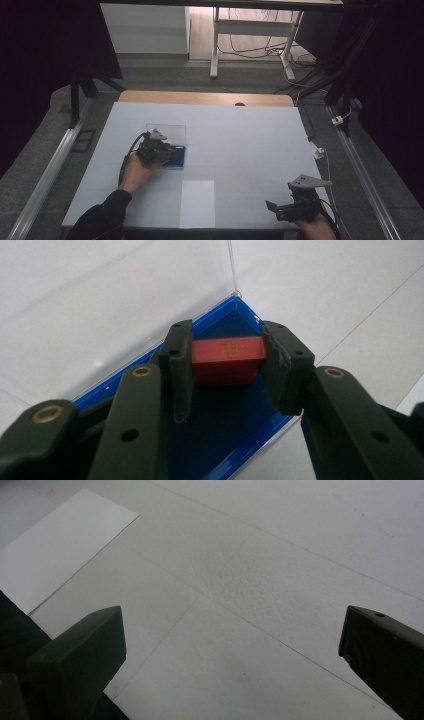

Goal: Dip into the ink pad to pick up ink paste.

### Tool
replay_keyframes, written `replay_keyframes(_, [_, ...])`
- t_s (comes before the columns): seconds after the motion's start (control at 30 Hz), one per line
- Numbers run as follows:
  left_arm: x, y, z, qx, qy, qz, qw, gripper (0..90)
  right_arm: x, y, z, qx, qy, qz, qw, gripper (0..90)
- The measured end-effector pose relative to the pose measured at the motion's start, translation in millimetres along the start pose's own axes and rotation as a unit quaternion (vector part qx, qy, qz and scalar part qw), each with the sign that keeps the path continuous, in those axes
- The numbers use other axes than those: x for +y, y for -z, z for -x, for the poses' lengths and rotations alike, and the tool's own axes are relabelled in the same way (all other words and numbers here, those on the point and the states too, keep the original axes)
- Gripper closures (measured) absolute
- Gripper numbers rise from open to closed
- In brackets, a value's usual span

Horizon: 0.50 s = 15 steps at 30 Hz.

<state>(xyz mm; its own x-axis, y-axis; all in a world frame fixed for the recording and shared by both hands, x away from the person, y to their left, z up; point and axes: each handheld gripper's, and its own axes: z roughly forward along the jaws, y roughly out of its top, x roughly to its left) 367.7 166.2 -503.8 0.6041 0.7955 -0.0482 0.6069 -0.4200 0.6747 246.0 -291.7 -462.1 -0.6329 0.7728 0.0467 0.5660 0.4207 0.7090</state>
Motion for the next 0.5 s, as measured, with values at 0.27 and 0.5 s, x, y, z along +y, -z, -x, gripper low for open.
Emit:
replay_keyframes(0.27, [2.4,2.7,3.6,0.011,-0.022,-0.003,0.9997,58.5,-0.4,0.5,0.3,0.0,0.0,0.003,1.0,0.0])
replay_keyframes(0.5, [4.2,16.8,1.2,0.009,-0.016,0.022,0.9996,58.4,-0.5,0.5,0.0,0.001,0.001,0.004,1.0,0.0])
